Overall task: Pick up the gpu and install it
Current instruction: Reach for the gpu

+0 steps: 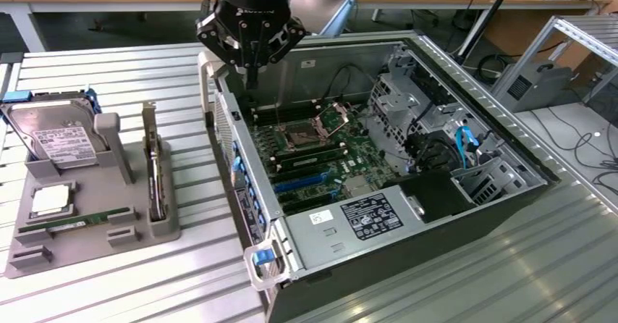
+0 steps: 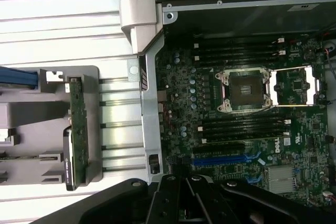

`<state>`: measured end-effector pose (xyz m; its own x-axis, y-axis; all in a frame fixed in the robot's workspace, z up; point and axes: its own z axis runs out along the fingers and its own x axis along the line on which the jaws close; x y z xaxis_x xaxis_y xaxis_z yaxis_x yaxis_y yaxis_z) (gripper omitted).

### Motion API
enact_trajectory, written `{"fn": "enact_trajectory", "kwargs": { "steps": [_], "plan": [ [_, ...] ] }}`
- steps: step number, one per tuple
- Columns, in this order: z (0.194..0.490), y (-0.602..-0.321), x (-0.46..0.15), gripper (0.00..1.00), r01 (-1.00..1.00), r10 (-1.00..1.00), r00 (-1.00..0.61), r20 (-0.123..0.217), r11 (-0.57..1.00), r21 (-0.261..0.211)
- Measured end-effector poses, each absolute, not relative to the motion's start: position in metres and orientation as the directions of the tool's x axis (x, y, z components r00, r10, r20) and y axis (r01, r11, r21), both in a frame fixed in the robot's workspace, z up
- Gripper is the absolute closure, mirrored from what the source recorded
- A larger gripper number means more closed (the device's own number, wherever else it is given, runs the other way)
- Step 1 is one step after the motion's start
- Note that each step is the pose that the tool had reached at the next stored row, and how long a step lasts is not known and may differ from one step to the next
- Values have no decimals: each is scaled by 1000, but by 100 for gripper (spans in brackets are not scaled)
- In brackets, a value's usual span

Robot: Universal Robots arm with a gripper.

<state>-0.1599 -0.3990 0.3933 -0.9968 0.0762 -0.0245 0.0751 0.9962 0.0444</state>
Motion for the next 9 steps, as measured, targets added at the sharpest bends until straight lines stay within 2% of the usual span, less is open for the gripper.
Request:
{"fn": "enact_trajectory", "kwargs": {
  "steps": [9],
  "plan": [
    [393, -399, -167, 89, 75, 76, -997, -24, 996, 44]
  ]
}}
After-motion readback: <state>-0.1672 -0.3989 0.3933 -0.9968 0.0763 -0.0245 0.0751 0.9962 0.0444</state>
